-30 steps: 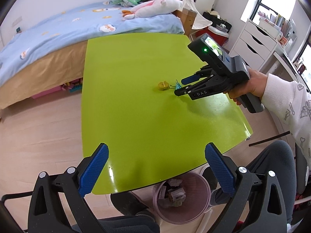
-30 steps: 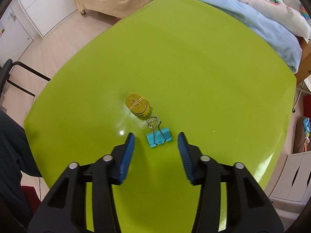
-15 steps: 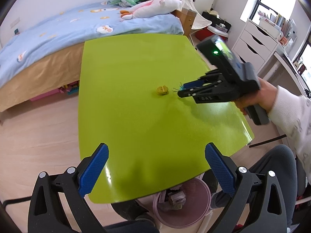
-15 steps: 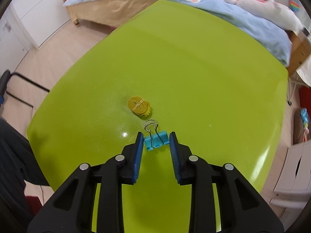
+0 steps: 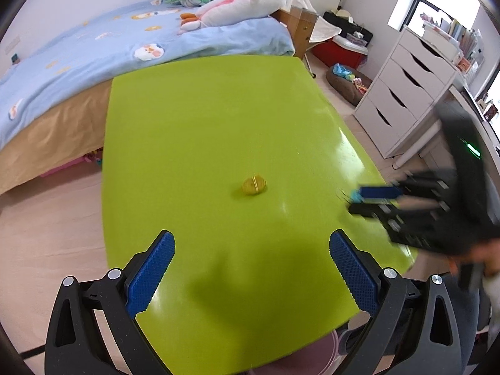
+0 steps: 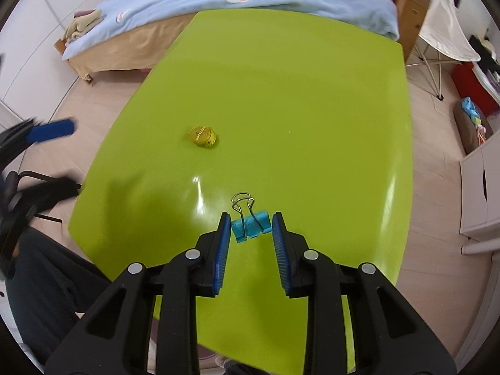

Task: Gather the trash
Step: 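Hold the blue clip in the right gripper while the left gripper grasps the yellow coiled wire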

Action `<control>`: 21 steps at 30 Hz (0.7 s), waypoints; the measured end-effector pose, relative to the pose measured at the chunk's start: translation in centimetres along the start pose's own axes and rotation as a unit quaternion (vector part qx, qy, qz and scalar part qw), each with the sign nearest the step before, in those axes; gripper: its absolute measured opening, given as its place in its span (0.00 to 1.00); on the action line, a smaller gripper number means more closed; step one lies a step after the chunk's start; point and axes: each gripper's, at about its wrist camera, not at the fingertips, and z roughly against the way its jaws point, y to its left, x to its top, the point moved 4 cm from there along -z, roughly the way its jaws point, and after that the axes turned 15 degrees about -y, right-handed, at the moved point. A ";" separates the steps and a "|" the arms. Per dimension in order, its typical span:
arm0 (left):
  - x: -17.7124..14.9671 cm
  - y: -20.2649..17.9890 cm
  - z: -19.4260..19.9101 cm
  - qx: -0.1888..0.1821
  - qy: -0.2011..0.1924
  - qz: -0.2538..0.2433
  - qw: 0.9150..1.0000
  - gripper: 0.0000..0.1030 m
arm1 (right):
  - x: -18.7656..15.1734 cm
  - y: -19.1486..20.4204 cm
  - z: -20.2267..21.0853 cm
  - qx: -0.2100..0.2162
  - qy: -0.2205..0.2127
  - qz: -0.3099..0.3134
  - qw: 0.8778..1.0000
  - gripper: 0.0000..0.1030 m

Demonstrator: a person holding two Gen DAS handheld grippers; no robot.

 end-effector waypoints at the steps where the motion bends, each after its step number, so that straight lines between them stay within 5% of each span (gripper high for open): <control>1: 0.3 -0.1 -0.7 0.001 0.004 -0.001 1.000 0.93 | -0.1 0.2 0.2 0.001 -0.002 -0.002 1.000 0.27; 14: 0.6 0.1 -9.5 0.037 0.075 0.051 0.995 0.92 | -1.0 -0.7 3.1 -0.007 -0.022 -0.018 1.000 0.27; 21: 0.3 0.0 -11.6 0.056 0.083 0.061 0.993 0.59 | -1.3 -1.2 3.3 -0.007 -0.021 -0.025 0.999 0.27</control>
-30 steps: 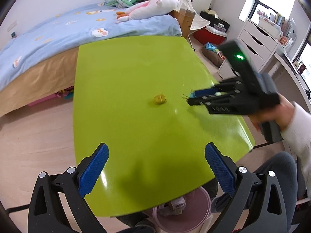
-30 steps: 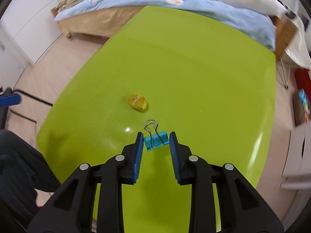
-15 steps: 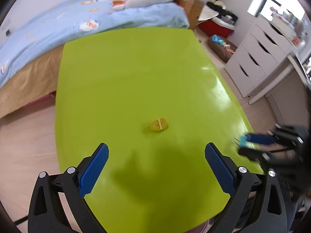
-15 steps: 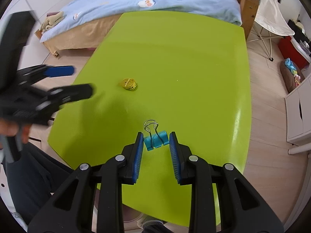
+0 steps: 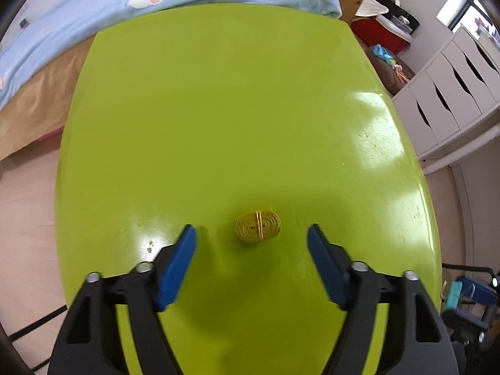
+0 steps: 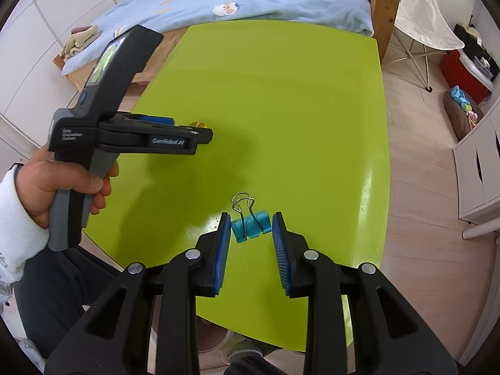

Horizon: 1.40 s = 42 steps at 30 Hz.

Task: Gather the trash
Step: 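Hold the blue clip in the right gripper while the left gripper grasps the yellow coiled wire, then carry the clip and yellow coil over the wastebasket and open both grippers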

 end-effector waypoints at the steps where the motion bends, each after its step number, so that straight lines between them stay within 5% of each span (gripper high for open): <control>1: 0.0 0.0 -0.1 0.001 0.001 0.001 1.000 0.52 | 0.0 0.0 -0.1 0.000 0.000 -0.001 1.000 0.27; 5: 0.1 0.0 -0.1 0.005 -0.004 -0.005 1.000 0.46 | -0.1 -0.2 -0.3 0.002 0.000 -0.003 1.000 0.27; 8: 0.0 0.0 -0.2 0.001 -0.006 -0.007 1.000 0.28 | -0.1 -0.2 -0.5 0.004 -0.001 -0.005 1.000 0.27; 17: -0.2 -0.3 1.8 -0.009 -0.018 -0.032 0.999 0.27 | -0.1 0.0 -0.4 0.002 -0.008 -0.004 1.000 0.27; 42: -8.8 -1.4 21.6 -0.080 -0.125 -0.096 0.984 0.27 | -3.1 7.6 9.6 0.031 -0.078 0.031 0.996 0.27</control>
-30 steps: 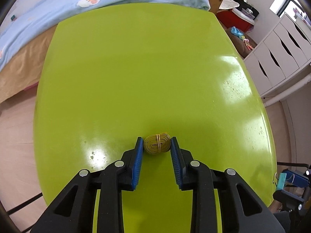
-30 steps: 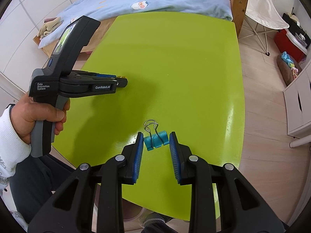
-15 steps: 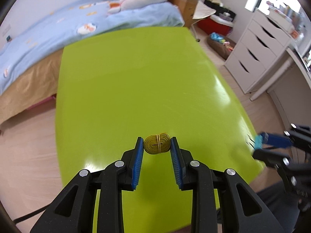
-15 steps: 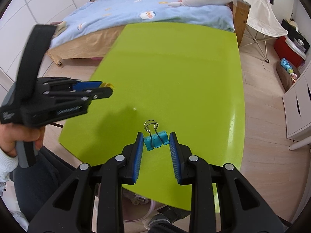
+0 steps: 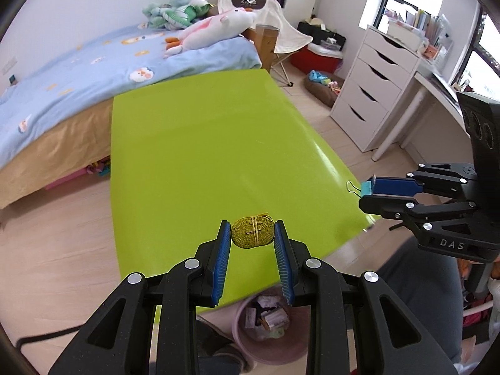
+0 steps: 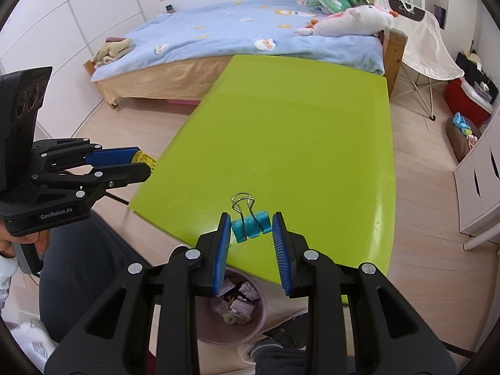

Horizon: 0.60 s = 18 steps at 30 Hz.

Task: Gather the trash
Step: 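Carry the clip and yellow coil over the wastebasket and open both grippers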

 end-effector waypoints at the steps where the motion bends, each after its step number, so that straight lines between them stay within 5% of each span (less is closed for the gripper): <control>1: -0.4 -0.2 0.5 -0.001 -0.001 -0.002 1.000 0.27 | -0.2 0.3 0.3 0.001 -0.001 0.002 1.000 0.27; 18: -7.1 -2.5 5.0 -0.012 0.012 -0.008 1.000 0.27 | -6.4 4.2 4.0 0.029 0.018 0.005 0.999 0.27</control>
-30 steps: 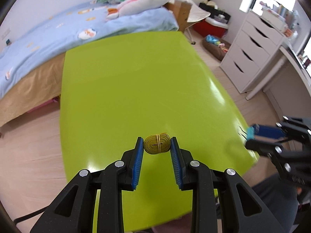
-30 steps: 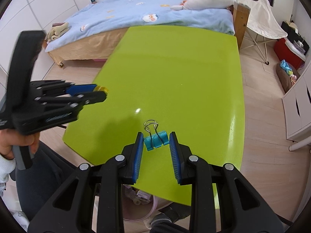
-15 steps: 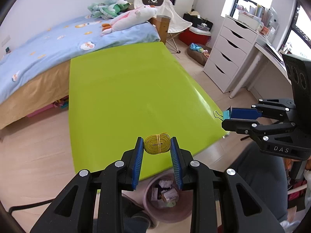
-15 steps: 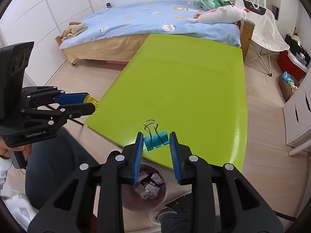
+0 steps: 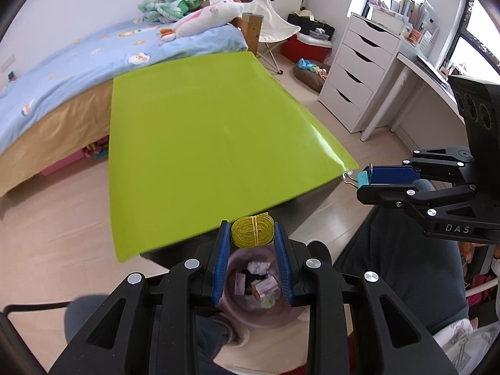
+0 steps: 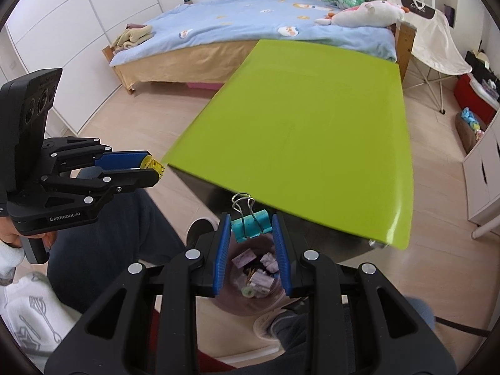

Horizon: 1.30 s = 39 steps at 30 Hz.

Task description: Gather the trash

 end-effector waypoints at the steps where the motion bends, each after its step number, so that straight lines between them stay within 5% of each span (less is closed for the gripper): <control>1: -0.3 -0.1 0.2 0.000 0.001 0.000 1.000 0.27 | -0.2 0.1 0.0 0.001 0.002 0.000 1.000 0.27; 12: -1.2 0.2 1.8 -0.002 -0.002 0.011 1.000 0.27 | -2.6 2.0 -0.6 0.033 0.026 0.003 0.999 0.29; 14: -1.1 0.3 2.0 -0.001 -0.004 0.011 1.000 0.27 | -2.4 1.9 -0.7 0.035 0.025 0.003 0.999 0.58; 19: -1.3 0.2 2.0 -0.005 -0.003 0.010 1.000 0.27 | -2.2 1.4 -0.1 0.029 0.008 -0.013 0.999 0.86; 39: -1.5 -2.8 1.3 -0.056 0.013 -0.021 0.998 0.29 | -1.4 -1.6 3.1 -0.029 -0.032 -0.057 0.997 0.92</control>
